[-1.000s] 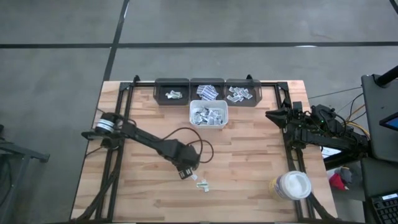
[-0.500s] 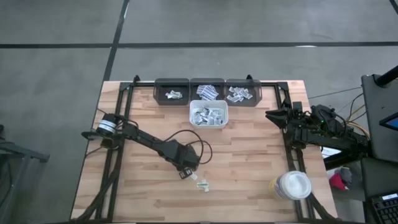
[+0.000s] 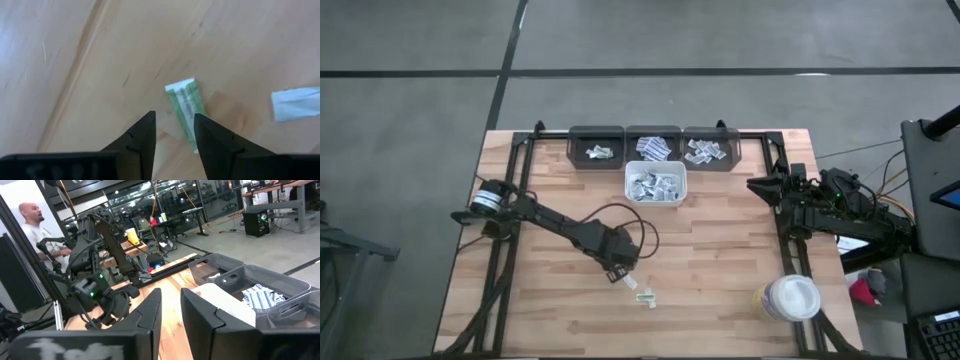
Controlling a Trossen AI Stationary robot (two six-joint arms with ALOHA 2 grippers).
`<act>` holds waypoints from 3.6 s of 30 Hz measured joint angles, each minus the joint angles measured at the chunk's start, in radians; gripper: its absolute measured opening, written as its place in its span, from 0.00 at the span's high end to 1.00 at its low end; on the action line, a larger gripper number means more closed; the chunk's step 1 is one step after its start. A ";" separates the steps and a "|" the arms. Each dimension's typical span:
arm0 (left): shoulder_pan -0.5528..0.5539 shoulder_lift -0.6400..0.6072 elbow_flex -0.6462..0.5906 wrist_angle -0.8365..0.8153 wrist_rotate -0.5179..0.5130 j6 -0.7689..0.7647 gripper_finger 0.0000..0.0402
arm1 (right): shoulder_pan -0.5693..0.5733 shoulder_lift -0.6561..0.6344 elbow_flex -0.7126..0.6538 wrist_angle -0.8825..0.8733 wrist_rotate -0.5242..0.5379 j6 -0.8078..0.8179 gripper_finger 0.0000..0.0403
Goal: Pick & Place First Aid Supplies
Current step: Put the green bandage into the left black bin
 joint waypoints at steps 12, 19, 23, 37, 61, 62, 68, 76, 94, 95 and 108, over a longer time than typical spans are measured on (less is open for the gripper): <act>0.000 0.027 -0.041 0.063 -0.001 0.004 0.67 | 0.000 0.000 0.000 0.000 0.000 0.000 0.82; 0.000 0.035 -0.133 0.159 0.001 -0.014 0.77 | 0.000 0.000 0.000 0.000 0.000 0.000 0.79; 0.002 0.037 -0.146 0.160 -0.003 0.003 0.91 | 0.000 0.000 0.000 0.000 0.000 0.000 0.78; 0.037 -0.184 -0.088 -0.026 -0.215 0.281 1.00 | 0.000 0.000 0.000 0.000 0.000 0.000 0.83; 1.021 -0.309 -0.049 0.245 0.099 1.067 1.00 | -0.002 0.000 0.000 0.000 0.000 0.003 0.78; 1.023 -0.272 -0.038 0.244 0.101 1.076 1.00 | -0.002 0.000 0.000 0.000 0.000 0.003 0.77; 1.023 -0.084 0.050 0.228 0.108 1.126 1.00 | -0.002 0.000 0.000 0.001 0.000 0.003 0.79; 1.028 0.010 0.148 0.212 0.094 1.134 0.91 | -0.002 0.000 0.000 0.001 0.000 0.033 0.83; 0.805 -0.193 0.342 -0.207 0.225 1.055 0.63 | -0.002 0.000 0.000 0.000 0.000 0.029 0.80; 0.758 -0.219 0.334 -0.208 0.225 1.046 0.63 | -0.002 0.000 0.000 0.000 0.000 0.029 0.80; 0.122 -0.308 0.189 -0.025 -0.031 0.797 0.63 | -0.002 0.000 0.000 0.000 0.000 0.029 0.78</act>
